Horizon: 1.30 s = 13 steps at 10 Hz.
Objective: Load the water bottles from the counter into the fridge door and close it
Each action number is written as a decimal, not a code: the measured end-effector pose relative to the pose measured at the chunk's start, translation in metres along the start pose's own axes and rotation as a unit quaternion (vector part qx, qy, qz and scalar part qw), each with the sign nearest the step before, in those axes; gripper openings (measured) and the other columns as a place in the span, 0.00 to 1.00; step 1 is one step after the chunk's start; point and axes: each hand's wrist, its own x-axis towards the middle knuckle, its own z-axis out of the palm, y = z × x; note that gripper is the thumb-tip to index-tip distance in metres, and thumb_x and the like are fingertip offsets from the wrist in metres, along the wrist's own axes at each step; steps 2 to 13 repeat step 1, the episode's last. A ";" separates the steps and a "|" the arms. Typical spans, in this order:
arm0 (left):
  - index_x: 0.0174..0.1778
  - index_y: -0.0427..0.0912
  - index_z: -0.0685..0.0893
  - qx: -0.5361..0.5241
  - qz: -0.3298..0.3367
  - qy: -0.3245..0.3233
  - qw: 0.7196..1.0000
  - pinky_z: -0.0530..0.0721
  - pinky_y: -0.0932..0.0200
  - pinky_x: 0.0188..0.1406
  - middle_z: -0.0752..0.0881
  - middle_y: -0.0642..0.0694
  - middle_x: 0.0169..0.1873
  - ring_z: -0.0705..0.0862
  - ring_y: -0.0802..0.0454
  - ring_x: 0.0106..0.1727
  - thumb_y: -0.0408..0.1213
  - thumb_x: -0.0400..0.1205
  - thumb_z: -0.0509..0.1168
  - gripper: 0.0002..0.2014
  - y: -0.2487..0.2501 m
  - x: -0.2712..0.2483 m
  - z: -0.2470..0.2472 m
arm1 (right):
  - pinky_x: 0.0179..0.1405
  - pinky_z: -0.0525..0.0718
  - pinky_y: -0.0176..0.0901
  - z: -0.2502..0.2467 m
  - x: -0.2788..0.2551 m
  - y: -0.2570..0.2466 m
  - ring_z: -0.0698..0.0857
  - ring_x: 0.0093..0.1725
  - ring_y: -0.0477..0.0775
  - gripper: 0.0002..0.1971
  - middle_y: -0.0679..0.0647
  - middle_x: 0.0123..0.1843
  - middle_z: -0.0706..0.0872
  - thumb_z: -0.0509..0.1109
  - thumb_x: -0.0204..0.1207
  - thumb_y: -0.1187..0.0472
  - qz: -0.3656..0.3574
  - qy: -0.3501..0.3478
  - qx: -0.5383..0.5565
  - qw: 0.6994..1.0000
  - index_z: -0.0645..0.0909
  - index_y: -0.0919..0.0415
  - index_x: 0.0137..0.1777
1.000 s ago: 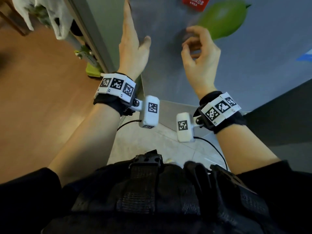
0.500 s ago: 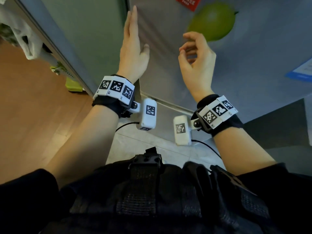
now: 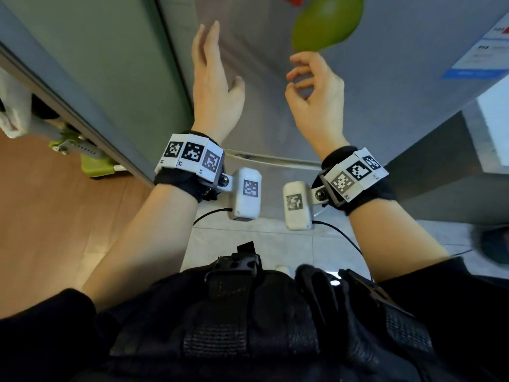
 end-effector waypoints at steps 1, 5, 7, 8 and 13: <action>0.74 0.43 0.66 -0.023 0.026 -0.003 0.999 0.75 0.65 0.66 0.55 0.41 0.79 0.62 0.49 0.79 0.23 0.79 0.60 0.27 0.011 -0.007 0.006 | 0.49 0.85 0.48 -0.010 -0.005 0.007 0.86 0.46 0.52 0.14 0.54 0.54 0.86 0.66 0.71 0.65 0.013 0.027 -0.033 0.999 0.81 0.59 0.57; 0.74 0.43 0.66 -0.023 0.026 -0.003 0.999 0.75 0.65 0.66 0.55 0.41 0.79 0.62 0.49 0.79 0.23 0.79 0.60 0.27 0.011 -0.007 0.006 | 0.49 0.85 0.48 -0.010 -0.005 0.007 0.86 0.46 0.52 0.14 0.54 0.54 0.86 0.66 0.71 0.65 0.013 0.027 -0.033 0.999 0.81 0.59 0.57; 0.74 0.43 0.66 -0.023 0.026 -0.003 0.999 0.75 0.65 0.66 0.55 0.41 0.79 0.62 0.49 0.79 0.23 0.79 0.60 0.27 0.011 -0.007 0.006 | 0.49 0.85 0.48 -0.010 -0.005 0.007 0.86 0.46 0.52 0.14 0.54 0.54 0.86 0.66 0.71 0.65 0.013 0.027 -0.033 0.999 0.81 0.59 0.57; 0.74 0.43 0.66 -0.023 0.026 -0.003 0.999 0.75 0.65 0.66 0.55 0.41 0.79 0.62 0.49 0.79 0.23 0.79 0.60 0.27 0.011 -0.007 0.006 | 0.49 0.85 0.48 -0.010 -0.005 0.007 0.86 0.46 0.52 0.14 0.54 0.54 0.86 0.66 0.71 0.65 0.013 0.027 -0.033 0.999 0.81 0.59 0.57; 0.74 0.43 0.66 -0.023 0.026 -0.003 0.999 0.75 0.65 0.66 0.55 0.41 0.79 0.62 0.49 0.79 0.23 0.79 0.60 0.27 0.011 -0.007 0.006 | 0.49 0.85 0.48 -0.010 -0.005 0.007 0.86 0.46 0.52 0.14 0.54 0.54 0.86 0.66 0.71 0.65 0.013 0.027 -0.033 0.999 0.81 0.59 0.57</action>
